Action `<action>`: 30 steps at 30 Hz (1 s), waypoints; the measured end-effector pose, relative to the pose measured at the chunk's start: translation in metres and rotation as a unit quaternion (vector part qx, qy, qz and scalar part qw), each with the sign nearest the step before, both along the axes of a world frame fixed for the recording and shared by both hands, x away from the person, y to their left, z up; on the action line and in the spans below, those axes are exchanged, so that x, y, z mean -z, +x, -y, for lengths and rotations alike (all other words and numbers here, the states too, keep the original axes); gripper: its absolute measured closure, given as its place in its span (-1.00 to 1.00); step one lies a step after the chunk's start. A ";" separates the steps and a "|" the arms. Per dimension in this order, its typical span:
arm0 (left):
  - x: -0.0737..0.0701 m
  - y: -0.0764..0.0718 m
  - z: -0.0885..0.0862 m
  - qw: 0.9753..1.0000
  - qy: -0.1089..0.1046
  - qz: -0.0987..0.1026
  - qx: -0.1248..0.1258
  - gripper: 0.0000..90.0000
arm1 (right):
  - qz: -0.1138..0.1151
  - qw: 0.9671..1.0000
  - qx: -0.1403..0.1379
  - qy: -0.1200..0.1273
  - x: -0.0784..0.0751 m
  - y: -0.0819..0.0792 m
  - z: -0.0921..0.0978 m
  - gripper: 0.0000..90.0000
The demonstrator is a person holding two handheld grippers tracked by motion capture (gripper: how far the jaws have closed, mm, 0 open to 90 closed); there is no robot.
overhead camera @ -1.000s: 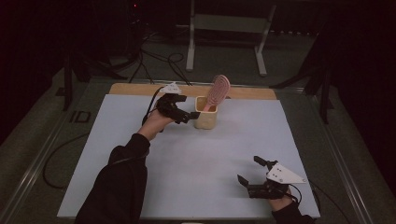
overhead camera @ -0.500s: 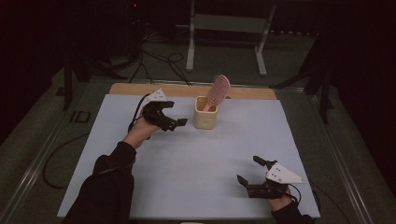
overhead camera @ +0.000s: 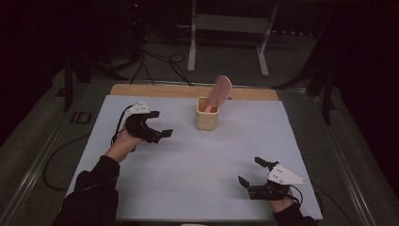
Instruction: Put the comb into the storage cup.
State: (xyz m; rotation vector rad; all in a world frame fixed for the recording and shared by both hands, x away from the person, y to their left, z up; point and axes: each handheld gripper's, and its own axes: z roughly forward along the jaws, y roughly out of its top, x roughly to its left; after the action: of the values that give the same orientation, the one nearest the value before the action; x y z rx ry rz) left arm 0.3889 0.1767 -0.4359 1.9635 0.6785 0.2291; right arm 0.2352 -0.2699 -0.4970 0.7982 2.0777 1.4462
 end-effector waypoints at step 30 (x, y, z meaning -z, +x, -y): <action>0.035 -0.085 -0.071 0.998 0.036 -0.007 -0.052 -1.00 | 0.001 1.000 -0.002 -0.003 0.000 0.002 -0.003 -0.79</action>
State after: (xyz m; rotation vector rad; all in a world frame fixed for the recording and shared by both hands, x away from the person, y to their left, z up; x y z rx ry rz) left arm 0.3043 0.2475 -0.4707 2.0024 0.7922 0.3077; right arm 0.2367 -0.2668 -0.4970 0.7905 2.0821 1.4414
